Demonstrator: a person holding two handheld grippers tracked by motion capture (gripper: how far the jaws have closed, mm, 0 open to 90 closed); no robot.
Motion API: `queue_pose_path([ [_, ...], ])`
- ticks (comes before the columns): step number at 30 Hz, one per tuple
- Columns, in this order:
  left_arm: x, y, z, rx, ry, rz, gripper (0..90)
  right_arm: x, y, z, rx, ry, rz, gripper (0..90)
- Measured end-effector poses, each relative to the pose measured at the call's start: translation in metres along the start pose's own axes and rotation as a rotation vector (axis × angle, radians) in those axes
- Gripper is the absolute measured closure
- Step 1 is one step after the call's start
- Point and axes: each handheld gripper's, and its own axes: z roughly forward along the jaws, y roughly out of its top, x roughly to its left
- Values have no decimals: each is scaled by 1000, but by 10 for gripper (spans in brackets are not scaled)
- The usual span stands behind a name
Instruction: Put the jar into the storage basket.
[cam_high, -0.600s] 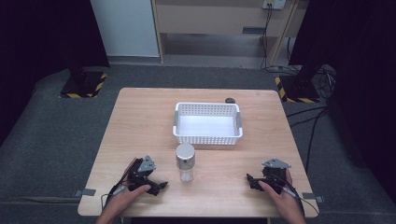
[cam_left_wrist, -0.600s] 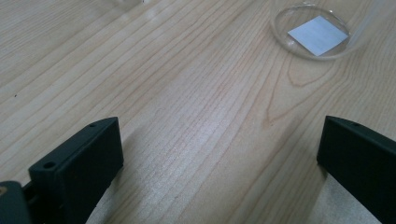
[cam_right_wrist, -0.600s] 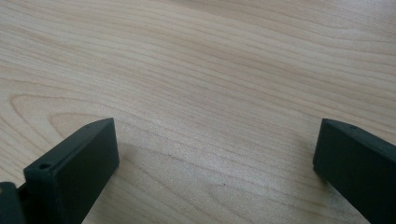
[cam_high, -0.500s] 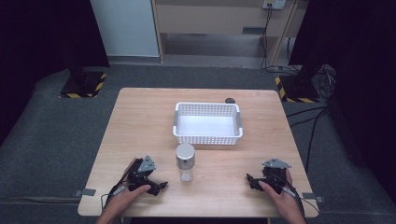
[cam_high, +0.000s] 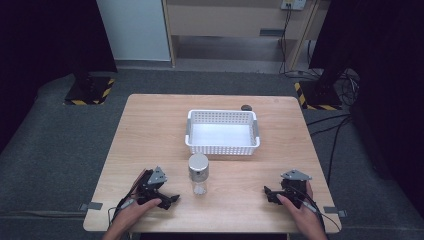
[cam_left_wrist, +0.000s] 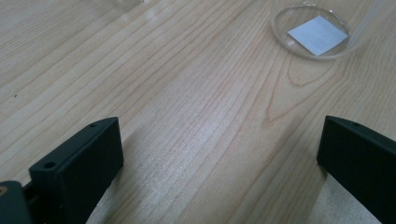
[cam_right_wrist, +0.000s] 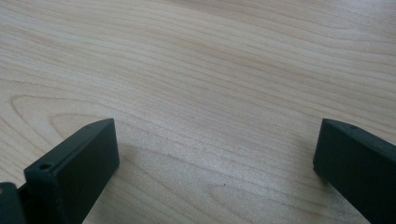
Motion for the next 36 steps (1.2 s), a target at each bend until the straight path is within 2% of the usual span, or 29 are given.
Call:
queue_pose_path([
  [7, 1, -1, -4, -2, -2, 0, 11, 0, 0, 0, 0, 0, 0, 3],
  [11, -3, 1, -10, -15, -8, 14, 15, 0, 0, 0, 0, 0, 0, 3],
  [26, -25, 24, -22, -43, -41, 92, 22, 0, 0, 0, -1, 0, 1, 3],
  [36, -34, 41, -21, -69, -70, 108, 20, 0, 0, 0, -1, 0, 0, 3],
])
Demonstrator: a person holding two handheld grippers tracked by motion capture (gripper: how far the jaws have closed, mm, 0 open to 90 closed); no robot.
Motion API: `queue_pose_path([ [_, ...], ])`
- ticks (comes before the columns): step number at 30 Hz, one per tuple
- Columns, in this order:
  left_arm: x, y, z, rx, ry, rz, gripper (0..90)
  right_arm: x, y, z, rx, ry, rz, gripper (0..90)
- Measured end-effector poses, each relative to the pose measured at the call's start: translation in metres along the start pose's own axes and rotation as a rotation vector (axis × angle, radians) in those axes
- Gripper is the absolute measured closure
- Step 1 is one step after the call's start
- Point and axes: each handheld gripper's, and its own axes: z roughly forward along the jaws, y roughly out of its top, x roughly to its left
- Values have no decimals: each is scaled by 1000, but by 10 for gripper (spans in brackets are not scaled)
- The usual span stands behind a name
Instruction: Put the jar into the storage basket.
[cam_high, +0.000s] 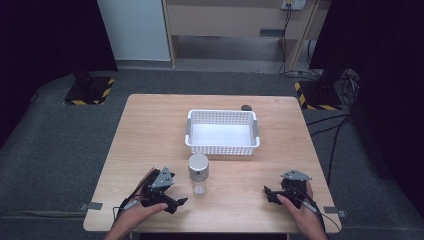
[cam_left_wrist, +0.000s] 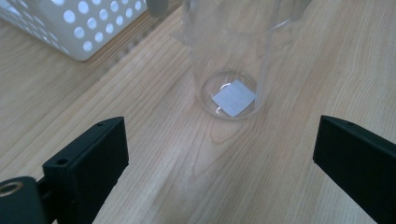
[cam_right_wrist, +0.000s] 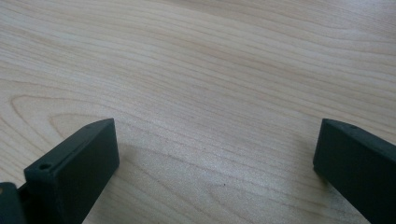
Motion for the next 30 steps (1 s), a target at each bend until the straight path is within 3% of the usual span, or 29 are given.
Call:
queue_pose_path([
  [16, -7, 24, 0, -55, -28, 21, 19, 0, 0, 0, 0, 0, 1, 3],
  [30, -3, 39, 8, -86, -33, 9, 47, 0, 0, 0, 0, 0, 0, 3],
])
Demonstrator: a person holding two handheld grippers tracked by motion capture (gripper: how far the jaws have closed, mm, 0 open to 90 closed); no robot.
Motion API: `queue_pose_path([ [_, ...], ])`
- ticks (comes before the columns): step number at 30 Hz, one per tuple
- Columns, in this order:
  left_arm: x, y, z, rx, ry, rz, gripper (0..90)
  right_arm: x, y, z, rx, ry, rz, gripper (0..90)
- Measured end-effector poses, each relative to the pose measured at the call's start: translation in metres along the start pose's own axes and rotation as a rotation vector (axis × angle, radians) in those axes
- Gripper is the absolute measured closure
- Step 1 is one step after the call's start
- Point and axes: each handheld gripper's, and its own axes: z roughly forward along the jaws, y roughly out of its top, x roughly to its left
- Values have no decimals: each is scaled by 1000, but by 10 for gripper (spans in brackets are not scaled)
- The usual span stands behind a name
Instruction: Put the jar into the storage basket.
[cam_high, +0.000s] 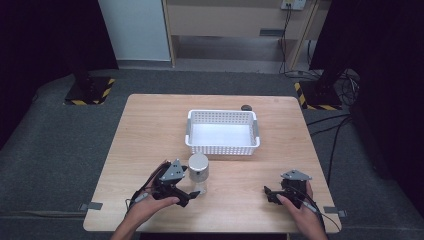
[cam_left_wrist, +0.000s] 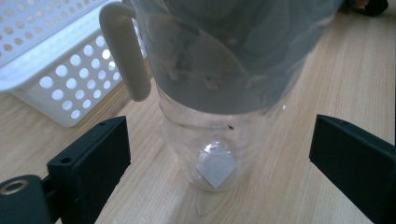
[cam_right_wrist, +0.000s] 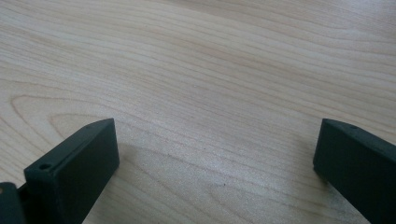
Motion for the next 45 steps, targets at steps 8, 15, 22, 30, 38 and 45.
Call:
queue_pose_path([
  [8, 1, 6, 4, -6, -10, 6, 62, 0, 0, 0, 0, 0, 0, 3],
  [15, 2, 11, 7, -21, -19, 16, 101, 0, 0, 0, 0, 0, 0, 3],
  [22, 2, 15, 13, -36, -22, 15, 164, 0, 0, 0, -1, -1, 0, 3],
  [30, 4, 15, 16, -48, -26, 3, 234, 0, 0, 0, -1, 0, 0, 3],
  [38, 3, 15, 16, -58, -31, -2, 291, 0, 0, 0, -1, 0, -1, 4],
  [45, 3, 24, 10, -66, -30, 20, 294, 0, 0, 0, -1, 0, -1, 4],
])
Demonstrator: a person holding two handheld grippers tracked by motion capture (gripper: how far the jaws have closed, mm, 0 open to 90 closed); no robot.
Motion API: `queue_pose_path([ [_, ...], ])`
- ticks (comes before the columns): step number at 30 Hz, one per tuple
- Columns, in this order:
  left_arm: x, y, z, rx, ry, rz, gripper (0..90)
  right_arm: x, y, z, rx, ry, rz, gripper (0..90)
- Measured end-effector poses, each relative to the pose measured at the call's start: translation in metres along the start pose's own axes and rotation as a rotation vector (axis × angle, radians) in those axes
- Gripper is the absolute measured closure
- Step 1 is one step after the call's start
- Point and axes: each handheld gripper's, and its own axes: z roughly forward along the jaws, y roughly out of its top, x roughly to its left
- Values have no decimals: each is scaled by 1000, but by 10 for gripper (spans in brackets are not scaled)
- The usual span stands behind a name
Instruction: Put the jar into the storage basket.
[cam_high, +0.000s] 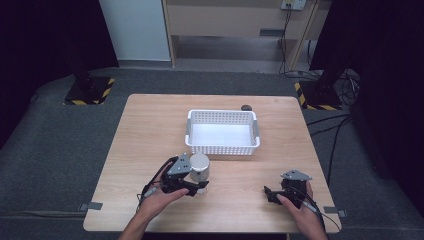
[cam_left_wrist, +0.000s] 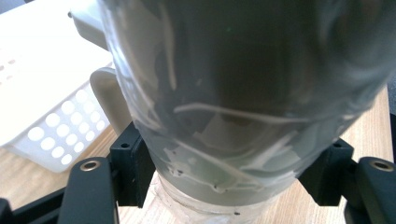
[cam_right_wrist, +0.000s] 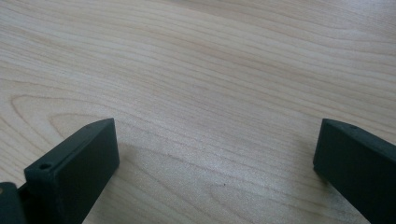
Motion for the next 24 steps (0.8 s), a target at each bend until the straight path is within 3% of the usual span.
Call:
queue_pose_path([
  [8, 12, 18, -7, -19, 7, 0, 294, 0, 0, 0, 0, 0, 0, 4],
  [24, 27, 31, -11, -33, 10, 5, 295, 0, 0, 0, 0, 0, 0, 3],
])
